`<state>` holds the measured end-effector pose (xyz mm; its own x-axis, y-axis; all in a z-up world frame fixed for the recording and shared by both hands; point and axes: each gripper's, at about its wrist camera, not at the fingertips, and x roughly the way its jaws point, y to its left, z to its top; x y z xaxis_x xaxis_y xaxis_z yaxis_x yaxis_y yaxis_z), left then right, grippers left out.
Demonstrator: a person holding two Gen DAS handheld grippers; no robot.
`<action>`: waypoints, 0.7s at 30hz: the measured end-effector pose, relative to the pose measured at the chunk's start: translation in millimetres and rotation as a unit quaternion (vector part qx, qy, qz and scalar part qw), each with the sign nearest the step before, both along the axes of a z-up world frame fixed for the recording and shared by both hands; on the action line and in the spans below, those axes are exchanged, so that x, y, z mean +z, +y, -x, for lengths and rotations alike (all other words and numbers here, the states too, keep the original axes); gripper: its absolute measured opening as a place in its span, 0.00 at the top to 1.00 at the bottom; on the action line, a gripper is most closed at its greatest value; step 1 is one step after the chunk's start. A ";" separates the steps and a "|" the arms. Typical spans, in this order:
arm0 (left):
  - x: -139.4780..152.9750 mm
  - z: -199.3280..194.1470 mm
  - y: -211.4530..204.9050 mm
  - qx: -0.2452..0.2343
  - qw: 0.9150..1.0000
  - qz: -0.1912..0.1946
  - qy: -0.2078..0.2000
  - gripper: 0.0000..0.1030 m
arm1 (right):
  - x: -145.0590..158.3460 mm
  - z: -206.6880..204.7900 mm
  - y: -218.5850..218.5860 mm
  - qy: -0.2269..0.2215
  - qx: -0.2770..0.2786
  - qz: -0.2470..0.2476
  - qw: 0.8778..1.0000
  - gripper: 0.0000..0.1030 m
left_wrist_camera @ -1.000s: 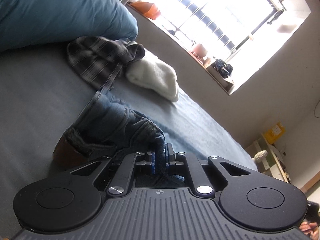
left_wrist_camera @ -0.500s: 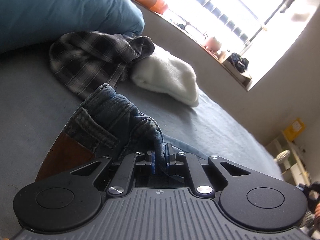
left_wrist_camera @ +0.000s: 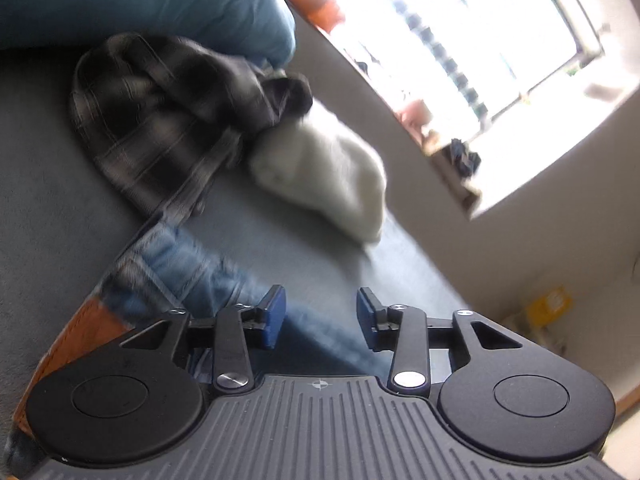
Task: Fold clothes
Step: 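Lift the waistband with the left tool and fold it over toward the legs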
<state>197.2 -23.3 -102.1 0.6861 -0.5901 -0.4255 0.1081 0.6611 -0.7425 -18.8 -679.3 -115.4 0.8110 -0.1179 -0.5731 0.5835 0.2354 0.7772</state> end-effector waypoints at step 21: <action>-36.4 102.6 64.3 -0.061 0.994 0.010 0.089 0.43 | -27.6 76.4 143.7 -0.101 0.163 -0.175 0.966 0.54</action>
